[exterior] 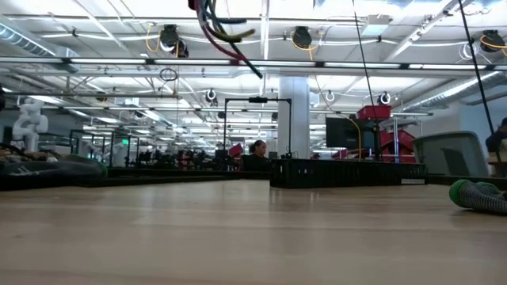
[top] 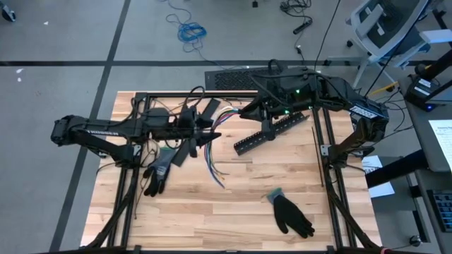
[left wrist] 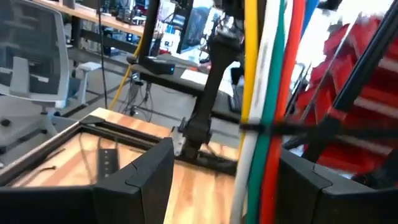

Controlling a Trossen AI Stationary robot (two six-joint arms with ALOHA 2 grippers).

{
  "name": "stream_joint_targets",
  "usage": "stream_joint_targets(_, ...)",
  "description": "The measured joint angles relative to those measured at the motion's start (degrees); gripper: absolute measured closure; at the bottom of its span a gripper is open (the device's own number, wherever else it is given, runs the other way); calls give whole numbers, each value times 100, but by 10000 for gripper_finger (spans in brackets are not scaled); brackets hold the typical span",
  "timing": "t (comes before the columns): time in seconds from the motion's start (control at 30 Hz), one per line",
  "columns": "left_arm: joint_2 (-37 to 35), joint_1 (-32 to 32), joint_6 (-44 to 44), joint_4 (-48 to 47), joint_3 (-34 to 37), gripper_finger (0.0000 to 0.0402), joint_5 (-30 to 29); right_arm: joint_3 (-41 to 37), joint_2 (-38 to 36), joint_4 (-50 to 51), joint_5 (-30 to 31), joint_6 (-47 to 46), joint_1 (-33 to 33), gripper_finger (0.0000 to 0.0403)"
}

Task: Ziptie cables
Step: Put the ziptied cable wires into the cable duct

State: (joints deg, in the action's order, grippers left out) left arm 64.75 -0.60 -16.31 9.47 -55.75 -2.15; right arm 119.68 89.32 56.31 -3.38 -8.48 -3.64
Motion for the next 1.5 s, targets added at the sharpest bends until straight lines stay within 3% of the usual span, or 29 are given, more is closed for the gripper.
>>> stream_joint_targets(0.1, -2, 0, -422, 36, 0, 180, -194, 0, 0, -6, 4, 25, 0, 392)
stream_joint_targets(0.47, -2, 0, -281, -636, 4, 184, -315, 0, 0, -155, 199, 290, -2, 392)
stream_joint_targets(0.8, -2, 0, -246, -679, 4, 282, -237, 0, -23, -116, 201, 467, -38, 392)
stream_joint_targets(1.5, -2, 20, -79, -1155, 2, 390, -177, 0, -190, -109, 536, 517, -166, 395)
